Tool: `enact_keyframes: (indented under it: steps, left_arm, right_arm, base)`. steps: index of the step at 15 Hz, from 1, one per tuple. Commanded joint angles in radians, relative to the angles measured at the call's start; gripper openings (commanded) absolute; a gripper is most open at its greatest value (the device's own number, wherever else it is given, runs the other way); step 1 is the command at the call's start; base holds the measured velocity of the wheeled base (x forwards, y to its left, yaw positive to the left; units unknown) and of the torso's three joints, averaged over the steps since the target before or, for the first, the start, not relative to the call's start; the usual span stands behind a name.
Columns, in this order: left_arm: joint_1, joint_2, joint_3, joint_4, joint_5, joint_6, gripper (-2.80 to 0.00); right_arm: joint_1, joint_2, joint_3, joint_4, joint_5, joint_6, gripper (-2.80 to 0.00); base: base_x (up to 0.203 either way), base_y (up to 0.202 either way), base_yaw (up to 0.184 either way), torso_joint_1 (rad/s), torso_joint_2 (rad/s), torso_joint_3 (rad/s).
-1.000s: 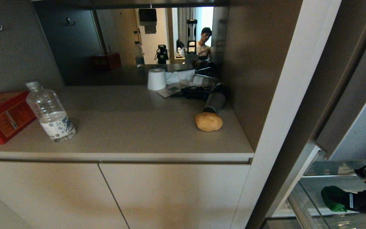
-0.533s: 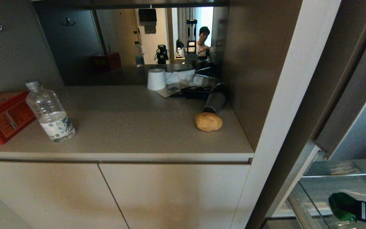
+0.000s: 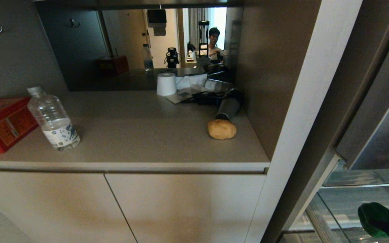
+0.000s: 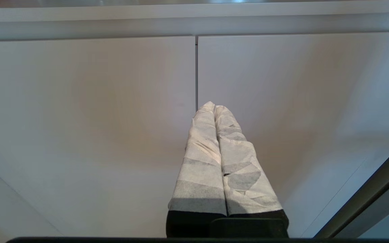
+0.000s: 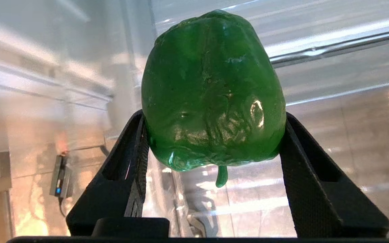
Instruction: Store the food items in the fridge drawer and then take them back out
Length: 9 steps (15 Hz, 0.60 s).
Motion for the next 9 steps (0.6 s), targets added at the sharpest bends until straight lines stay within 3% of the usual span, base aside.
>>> enact_keyframes:
  steps: [1, 6, 9]
  left_arm:
    - [0.001, 0.0, 0.011, -0.001, 0.0, 0.0, -2.8]
    - [0.001, 0.0, 0.009, -0.001, 0.0, 0.0, -2.8]
    - [0.001, 0.0, 0.009, -0.001, 0.0, 0.0, -2.8]
  right_arm:
    - [0.0, -0.172, 0.052, 0.011, 0.002, -0.002, -2.8]
    - [0.001, -0.431, 0.173, 0.035, -0.013, -0.002, -2.8]
    - [0.001, -0.562, 0.189, 0.088, -0.068, 0.001, -2.8]
  base:
    - [0.0, 0.0, 0.0, 0.0, 0.0, 0.0]
    - [0.0, 0.0, 0.0, 0.0, 0.0, 0.0]
    - [0.0, 0.0, 0.0, 0.0, 0.0, 0.0]
